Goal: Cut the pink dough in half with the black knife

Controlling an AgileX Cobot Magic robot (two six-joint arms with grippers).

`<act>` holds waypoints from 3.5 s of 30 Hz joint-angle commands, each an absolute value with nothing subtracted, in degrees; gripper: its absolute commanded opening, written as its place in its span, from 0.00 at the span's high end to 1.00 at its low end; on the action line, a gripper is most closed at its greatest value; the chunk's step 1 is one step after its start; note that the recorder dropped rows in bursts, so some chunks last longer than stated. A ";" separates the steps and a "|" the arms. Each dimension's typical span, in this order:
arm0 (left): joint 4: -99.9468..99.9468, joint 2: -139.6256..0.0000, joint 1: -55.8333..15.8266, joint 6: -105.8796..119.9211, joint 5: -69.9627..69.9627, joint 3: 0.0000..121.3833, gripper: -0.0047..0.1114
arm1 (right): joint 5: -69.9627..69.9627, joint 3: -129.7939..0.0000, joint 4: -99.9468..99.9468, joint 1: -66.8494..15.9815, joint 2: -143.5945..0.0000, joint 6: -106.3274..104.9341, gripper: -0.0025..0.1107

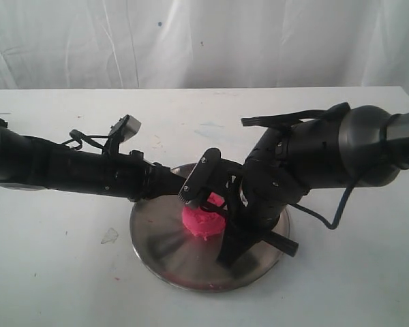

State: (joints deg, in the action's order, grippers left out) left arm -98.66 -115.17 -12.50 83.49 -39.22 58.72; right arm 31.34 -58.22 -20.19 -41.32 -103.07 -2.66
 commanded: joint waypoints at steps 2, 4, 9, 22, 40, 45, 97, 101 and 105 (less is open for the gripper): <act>-99.95 -117.17 -13.24 84.84 -35.29 58.79 0.96 | 31.76 -58.73 -20.41 -41.61 -102.89 -2.37 0.98; -99.95 -118.92 -13.24 85.76 -35.13 58.79 0.96 | 31.76 -58.73 -20.30 -41.61 -102.89 -2.39 0.98; -99.95 -121.81 -13.24 86.12 -34.55 60.10 0.96 | 30.94 -58.73 -19.95 -41.61 -102.89 -2.39 0.98; -99.95 -123.33 -13.24 87.35 -33.77 60.72 0.96 | 33.06 -58.73 -17.40 -41.61 -106.60 -2.60 0.98; -99.95 -123.33 -13.24 88.40 -34.01 60.80 0.96 | 36.63 -59.57 -17.16 -41.61 -107.50 -2.26 0.98; -99.95 -123.33 -13.24 88.49 -33.80 60.80 0.96 | 37.19 -59.57 -17.47 -41.61 -107.50 -2.26 0.98; -95.34 -114.08 -12.73 85.39 -26.74 63.41 0.96 | 42.37 -63.27 -26.82 -41.62 -107.50 6.45 0.98; -93.46 -113.14 -12.73 83.53 -28.16 63.41 0.96 | 42.16 -63.51 -25.62 -41.62 -107.50 6.13 0.98; -88.78 -110.21 -12.73 80.41 -28.46 63.41 0.96 | 42.06 -63.51 -21.31 -41.62 -107.50 2.53 0.98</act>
